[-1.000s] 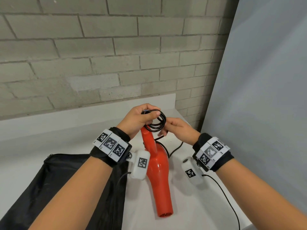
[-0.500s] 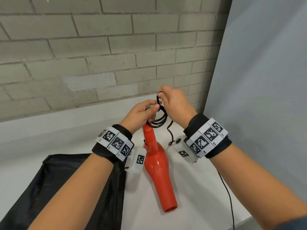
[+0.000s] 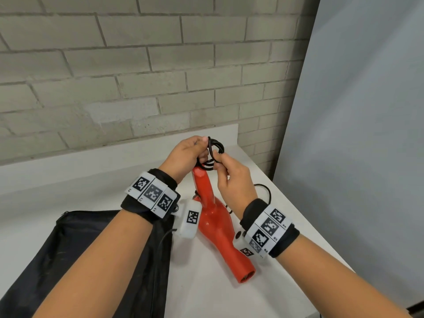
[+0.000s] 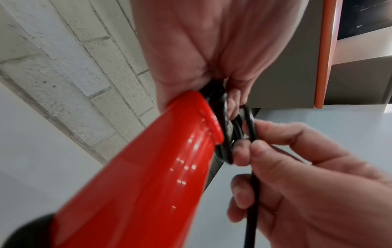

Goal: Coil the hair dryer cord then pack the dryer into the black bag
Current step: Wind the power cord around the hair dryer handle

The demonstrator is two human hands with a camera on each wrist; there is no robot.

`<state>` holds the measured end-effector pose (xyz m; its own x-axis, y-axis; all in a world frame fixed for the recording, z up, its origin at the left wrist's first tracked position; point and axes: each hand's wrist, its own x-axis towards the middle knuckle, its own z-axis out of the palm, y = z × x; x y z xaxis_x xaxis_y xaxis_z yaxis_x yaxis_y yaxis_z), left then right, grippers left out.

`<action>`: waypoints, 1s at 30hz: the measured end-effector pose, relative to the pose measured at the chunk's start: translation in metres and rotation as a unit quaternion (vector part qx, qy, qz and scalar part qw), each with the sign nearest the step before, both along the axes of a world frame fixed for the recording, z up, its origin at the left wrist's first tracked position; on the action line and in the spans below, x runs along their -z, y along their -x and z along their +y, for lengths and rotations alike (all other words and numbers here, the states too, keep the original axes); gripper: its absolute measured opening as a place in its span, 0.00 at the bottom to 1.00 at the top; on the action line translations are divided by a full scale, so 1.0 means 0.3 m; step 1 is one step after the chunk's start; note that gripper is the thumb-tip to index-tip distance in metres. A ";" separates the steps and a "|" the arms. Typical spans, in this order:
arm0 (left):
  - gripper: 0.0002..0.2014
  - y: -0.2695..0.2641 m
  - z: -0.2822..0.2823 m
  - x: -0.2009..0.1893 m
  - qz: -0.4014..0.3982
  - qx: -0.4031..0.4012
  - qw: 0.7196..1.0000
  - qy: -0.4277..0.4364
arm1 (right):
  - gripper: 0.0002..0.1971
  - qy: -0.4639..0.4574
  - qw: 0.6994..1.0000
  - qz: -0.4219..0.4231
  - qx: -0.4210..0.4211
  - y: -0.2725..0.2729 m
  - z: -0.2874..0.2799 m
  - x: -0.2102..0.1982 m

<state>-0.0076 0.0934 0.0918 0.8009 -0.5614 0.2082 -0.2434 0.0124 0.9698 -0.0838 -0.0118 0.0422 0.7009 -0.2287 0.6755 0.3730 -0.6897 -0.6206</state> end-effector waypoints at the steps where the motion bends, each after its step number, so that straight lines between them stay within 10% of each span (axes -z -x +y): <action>1: 0.15 0.004 0.001 -0.001 -0.008 -0.003 1.000 -0.006 | 0.13 -0.005 1.000 -0.006 -0.002 -0.002 -0.002 0.003; 10: 0.10 0.009 -0.012 0.003 -0.053 -0.044 0.997 -0.037 | 0.14 -0.005 0.999 -0.030 -0.015 0.004 -0.097 0.017; 13: 0.10 0.004 -0.017 0.006 -0.056 -0.051 0.996 -0.040 | 0.12 -0.038 0.987 0.129 0.085 -0.001 -0.209 0.059; 17: 0.10 0.004 -0.023 0.008 -0.066 -0.055 0.995 -0.040 | 0.16 0.087 0.834 0.522 0.159 -0.012 -0.344 0.170; 20: 0.10 0.001 -0.026 0.011 -0.075 -0.059 0.994 -0.049 | 0.23 0.147 0.762 0.608 0.170 -0.002 -0.367 0.222; 30: 0.11 -0.019 -0.015 0.018 -0.056 -0.059 0.996 -0.047 | 0.15 0.182 0.771 0.582 0.184 -0.046 -0.392 0.185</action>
